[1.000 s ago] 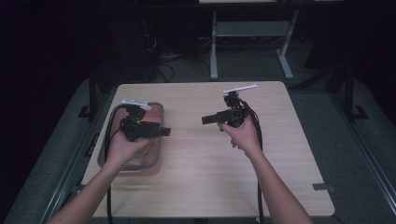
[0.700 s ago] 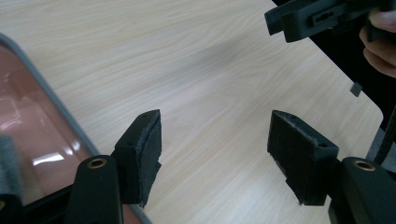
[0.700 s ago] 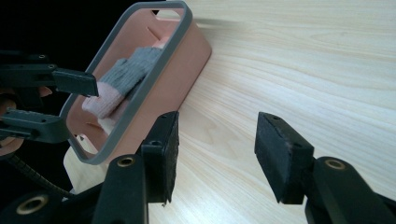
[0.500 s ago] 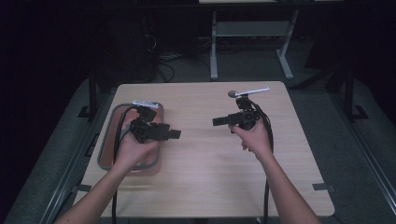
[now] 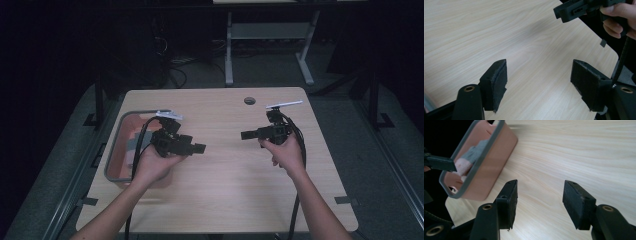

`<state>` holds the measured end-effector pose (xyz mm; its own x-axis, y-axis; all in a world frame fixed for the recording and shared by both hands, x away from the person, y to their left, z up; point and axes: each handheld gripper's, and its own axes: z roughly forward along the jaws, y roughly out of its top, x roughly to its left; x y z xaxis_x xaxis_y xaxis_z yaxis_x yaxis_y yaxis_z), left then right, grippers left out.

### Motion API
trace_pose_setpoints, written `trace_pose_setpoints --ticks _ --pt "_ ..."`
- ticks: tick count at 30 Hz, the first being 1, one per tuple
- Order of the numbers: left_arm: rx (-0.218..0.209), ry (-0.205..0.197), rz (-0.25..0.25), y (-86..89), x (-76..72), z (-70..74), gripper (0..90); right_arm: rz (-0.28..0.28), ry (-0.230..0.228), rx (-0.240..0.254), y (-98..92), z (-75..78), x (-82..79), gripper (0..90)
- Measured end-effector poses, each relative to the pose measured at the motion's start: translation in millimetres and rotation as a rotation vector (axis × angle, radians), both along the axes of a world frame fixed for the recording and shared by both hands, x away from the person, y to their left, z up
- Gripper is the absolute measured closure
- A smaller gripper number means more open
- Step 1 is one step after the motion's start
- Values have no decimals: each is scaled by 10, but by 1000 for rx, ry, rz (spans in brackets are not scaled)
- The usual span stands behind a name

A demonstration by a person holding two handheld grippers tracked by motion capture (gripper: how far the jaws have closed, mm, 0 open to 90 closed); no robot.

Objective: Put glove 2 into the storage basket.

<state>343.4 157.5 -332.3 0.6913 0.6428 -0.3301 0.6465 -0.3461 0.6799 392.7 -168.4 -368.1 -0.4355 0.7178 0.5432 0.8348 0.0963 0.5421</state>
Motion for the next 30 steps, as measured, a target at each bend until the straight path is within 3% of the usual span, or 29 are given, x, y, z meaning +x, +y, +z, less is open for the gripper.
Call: trace_pose_setpoints --ticks 20,30 --pt "-7 11 -81 -406 -148 -164 259 -93 3 -13 -489 -169 -184 433" --pt "24 2 -123 -594 -239 -291 259 -120 7 -27 -694 -264 -280 430"
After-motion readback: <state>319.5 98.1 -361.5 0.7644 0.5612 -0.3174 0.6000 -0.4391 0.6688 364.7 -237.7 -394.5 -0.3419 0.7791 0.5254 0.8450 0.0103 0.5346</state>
